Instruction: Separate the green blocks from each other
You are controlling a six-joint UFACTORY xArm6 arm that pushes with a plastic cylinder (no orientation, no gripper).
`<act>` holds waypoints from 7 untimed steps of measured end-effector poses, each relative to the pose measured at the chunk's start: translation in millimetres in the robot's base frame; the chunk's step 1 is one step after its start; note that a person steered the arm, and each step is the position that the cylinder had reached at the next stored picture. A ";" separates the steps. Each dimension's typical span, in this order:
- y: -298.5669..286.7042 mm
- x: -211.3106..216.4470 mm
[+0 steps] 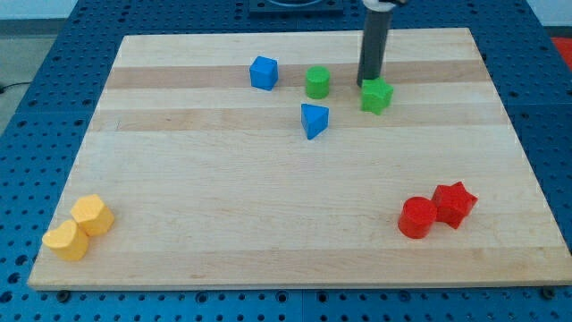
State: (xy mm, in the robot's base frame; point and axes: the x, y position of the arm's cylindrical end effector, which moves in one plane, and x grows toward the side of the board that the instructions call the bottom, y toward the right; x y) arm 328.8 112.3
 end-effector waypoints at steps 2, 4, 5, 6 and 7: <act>-15.7 -29.0; -61.3 20.8; -24.8 32.4; 42.9 33.9; 49.3 47.0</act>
